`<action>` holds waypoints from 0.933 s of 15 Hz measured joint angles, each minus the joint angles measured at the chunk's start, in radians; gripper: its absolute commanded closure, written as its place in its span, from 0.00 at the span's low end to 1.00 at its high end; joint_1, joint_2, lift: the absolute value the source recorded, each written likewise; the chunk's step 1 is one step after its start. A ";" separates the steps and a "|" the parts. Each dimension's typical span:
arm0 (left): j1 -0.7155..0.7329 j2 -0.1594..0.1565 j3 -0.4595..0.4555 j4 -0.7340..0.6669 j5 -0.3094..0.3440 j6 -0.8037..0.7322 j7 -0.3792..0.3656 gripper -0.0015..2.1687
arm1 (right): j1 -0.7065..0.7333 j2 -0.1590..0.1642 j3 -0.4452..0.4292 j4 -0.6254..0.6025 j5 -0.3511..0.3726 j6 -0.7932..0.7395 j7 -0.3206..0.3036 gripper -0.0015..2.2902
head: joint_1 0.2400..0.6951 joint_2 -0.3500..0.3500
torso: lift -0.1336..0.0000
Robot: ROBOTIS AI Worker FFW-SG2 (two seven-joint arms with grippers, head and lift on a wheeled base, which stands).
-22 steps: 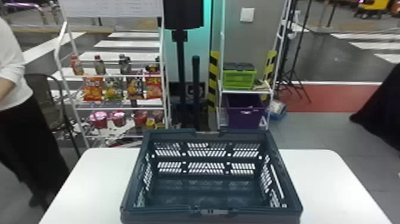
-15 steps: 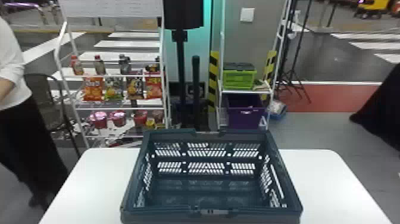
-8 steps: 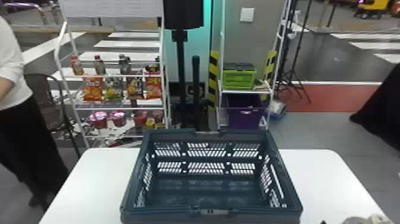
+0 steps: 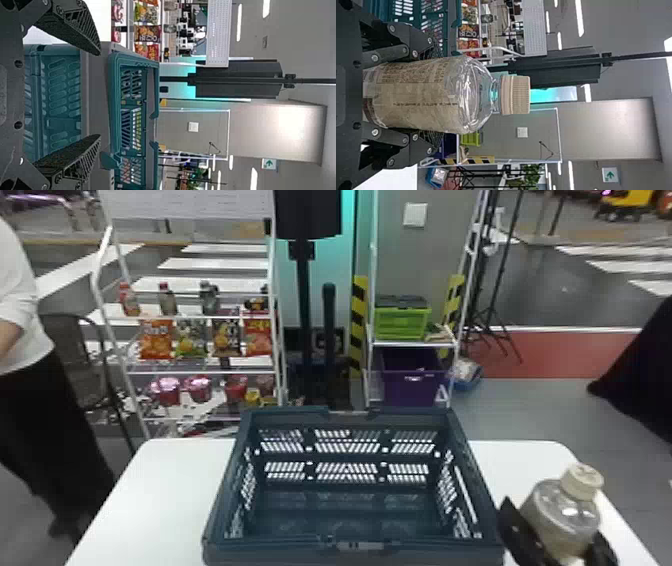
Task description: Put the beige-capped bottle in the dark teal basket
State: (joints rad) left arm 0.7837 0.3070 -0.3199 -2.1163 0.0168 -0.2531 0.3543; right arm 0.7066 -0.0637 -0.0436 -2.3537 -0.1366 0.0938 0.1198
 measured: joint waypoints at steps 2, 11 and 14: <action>0.008 0.001 0.002 -0.001 0.000 -0.015 0.000 0.07 | -0.070 -0.005 0.014 -0.017 0.000 0.136 -0.009 0.75 | 0.57 0.50 | 1.00; 0.032 0.004 0.018 -0.014 -0.003 -0.036 0.000 0.07 | -0.547 -0.037 0.195 -0.020 0.012 1.050 -0.094 0.75 | 0.57 0.50 | 1.00; 0.030 0.004 0.018 -0.012 -0.003 -0.034 0.000 0.07 | -0.687 -0.032 0.264 0.074 0.006 1.119 -0.116 0.75 | 0.57 0.50 | 1.00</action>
State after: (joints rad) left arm 0.8140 0.3114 -0.3022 -2.1281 0.0138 -0.2871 0.3543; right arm 0.0194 -0.0954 0.2204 -2.2796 -0.1310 1.2129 0.0038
